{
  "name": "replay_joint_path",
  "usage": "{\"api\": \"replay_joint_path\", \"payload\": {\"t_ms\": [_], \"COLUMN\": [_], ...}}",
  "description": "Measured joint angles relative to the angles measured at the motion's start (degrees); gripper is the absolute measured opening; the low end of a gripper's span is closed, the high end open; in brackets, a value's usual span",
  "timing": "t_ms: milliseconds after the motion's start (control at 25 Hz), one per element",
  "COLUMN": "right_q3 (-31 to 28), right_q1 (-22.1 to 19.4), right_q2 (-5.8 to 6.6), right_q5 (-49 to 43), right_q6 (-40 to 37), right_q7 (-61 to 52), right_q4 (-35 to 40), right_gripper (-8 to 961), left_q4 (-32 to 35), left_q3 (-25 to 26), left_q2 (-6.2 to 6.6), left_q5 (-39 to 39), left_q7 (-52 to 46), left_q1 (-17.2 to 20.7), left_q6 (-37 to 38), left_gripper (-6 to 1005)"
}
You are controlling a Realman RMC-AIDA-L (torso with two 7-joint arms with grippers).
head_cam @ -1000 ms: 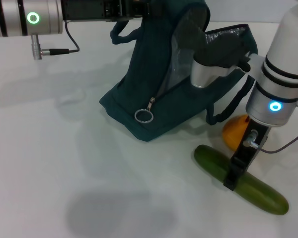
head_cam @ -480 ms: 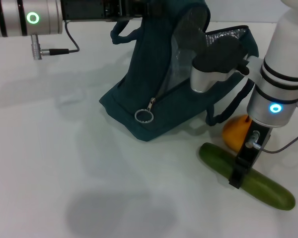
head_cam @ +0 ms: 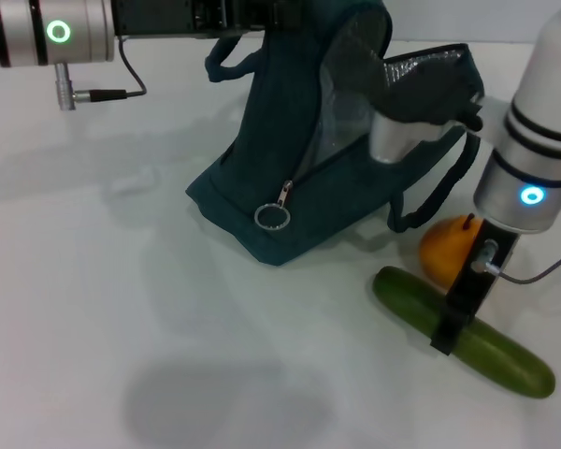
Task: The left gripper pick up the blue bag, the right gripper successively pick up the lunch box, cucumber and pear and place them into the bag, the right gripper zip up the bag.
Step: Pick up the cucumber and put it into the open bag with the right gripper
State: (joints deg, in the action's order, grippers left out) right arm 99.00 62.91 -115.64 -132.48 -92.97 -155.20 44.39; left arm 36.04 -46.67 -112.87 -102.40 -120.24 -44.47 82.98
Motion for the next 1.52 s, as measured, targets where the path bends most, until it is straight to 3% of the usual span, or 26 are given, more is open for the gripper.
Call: {"api": "replay_joint_path", "payload": {"t_ms": [440,520,720,880,1040,1280,1360,1520], "right_q3": [-33.47,-38.72,-48.1,-52.94,-54.26,-53.81,-53.0,-51.41], "right_q1": [-10.25,-11.59,-15.15,-19.02,-22.12,-27.13,-27.57,-27.22], "right_q2": [0.65,1.25,4.39,5.53,4.56,0.17,-0.42,-0.47], "right_q5": [1.71,3.29,14.08,25.79,37.54,40.95,41.3,44.17], "right_q6": [-13.14,-15.47,-22.93,-23.86,-22.15,-14.47,-12.18,-7.97], "right_q7": [18.79,21.99,32.13,41.51,57.81,83.61,91.32,103.04], "right_q4": [0.25,-0.48,-4.83,-5.37,-4.87,-4.57,-6.45,-11.57], "right_gripper": [572,572,571,571,571,571,571,571], "left_q4": [0.0,0.0,0.0,0.0,0.0,0.0,-0.02,-0.09], "left_q3": [0.0,0.0,0.0,0.0,0.0,0.0,0.01,0.01], "left_q2": [-0.11,-0.17,-0.3,-0.43,-0.29,-0.27,-0.33,-0.62], "left_q5": [0.02,0.02,0.02,0.46,0.59,0.63,0.63,0.64], "left_q7": [0.04,0.03,-0.37,-0.7,-0.99,-1.47,-1.61,-2.19], "left_q1": [-0.08,-0.12,-0.18,-0.45,-0.5,-0.1,-0.05,0.12], "left_q6": [-0.1,-0.1,-0.09,0.02,0.05,0.08,0.08,0.08], "left_gripper": [54,53,53,53,53,53,54,54]}}
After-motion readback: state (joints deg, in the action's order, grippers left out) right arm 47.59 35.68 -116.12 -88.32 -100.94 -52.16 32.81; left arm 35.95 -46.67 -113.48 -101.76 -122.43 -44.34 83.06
